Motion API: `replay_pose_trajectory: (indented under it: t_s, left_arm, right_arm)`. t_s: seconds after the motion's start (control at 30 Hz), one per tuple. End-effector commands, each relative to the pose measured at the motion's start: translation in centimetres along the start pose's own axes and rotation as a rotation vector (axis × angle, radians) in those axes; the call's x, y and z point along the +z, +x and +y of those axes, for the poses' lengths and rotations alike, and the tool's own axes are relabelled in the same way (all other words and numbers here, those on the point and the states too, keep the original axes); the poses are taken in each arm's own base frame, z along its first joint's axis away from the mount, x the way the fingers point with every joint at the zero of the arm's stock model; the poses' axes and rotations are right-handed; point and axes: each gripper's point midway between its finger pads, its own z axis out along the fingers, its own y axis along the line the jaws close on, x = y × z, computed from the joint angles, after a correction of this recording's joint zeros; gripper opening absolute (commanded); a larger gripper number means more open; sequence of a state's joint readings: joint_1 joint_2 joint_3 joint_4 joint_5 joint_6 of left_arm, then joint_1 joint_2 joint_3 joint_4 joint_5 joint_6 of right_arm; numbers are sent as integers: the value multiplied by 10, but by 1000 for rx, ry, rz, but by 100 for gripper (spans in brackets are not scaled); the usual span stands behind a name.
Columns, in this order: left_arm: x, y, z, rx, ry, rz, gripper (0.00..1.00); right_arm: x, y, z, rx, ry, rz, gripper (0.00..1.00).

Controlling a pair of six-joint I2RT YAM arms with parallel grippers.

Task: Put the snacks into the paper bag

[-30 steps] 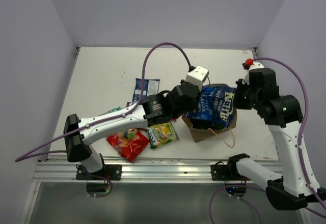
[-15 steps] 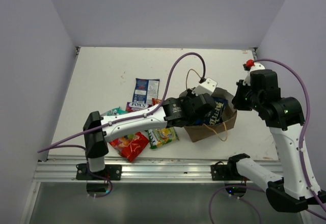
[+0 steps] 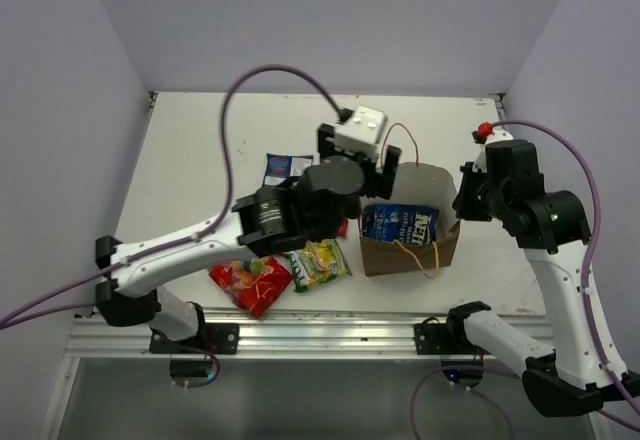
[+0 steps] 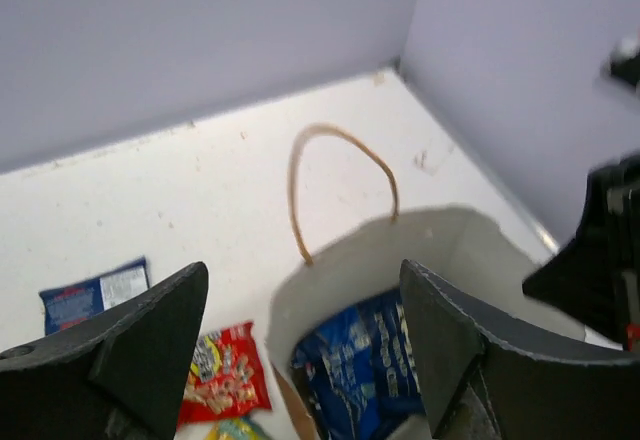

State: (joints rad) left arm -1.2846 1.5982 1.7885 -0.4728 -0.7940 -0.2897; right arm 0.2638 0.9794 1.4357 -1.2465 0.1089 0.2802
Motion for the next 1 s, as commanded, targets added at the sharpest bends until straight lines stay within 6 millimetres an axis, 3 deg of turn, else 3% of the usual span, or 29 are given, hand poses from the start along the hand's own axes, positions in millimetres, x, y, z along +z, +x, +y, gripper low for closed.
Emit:
replay_pose_trajectory:
  t_s: [0.0, 0.07, 0.1, 0.13, 0.17, 0.2, 0.23, 0.27, 0.33, 0.37, 0.57, 0.63, 0.73, 0.97]
  left_arm:
    - [-35, -60, 93, -179, -254, -235, 82]
    - [-21, -32, 138, -215, -356, -195, 83]
    - [-4, -9, 162, -203, -409, -138, 84]
    - [22, 36, 215, -204, -503, -10, 85]
    - [44, 74, 236, -182, -553, 95, 85]
    - [57, 101, 269, -206, -585, 185, 85]
    - [65, 127, 281, -202, -601, 248, 85]
    - [76, 151, 286, -189, -602, 299, 86]
    - [94, 164, 288, -195, -547, 296, 86]
    - [102, 182, 289, -187, -543, 332, 87]
    - [131, 219, 302, -206, -515, 394, 88]
    - [136, 232, 302, -198, -498, 421, 88]
    - [140, 271, 309, -193, -498, 503, 88]
    - [132, 336, 311, -212, -471, 627, 88]
  right_arm:
    - [-3, -7, 6, 3, -36, -39, 0]
    - [-3, -7, 7, 6, -38, -42, 0]
    - [-4, -8, 8, 7, -43, -48, 0]
    - [-3, -8, 8, 12, -44, -51, 0]
    - [-3, -8, 8, 13, -47, -49, 0]
    - [-3, -9, 9, 13, -48, -52, 0]
    - [-4, -10, 9, 14, -48, -53, 0]
    - [-4, -10, 9, 14, -47, -54, 0]
    - [-5, -12, 9, 11, -46, -57, 0]
    - [-4, -12, 9, 9, -45, -54, 0]
    - [-8, -12, 8, 8, -44, -56, 0]
    - [-8, -10, 7, 11, -39, -53, 0]
    - [-8, -11, 8, 10, -43, -52, 0]
    - [-10, -17, 11, 9, -52, -58, 0]
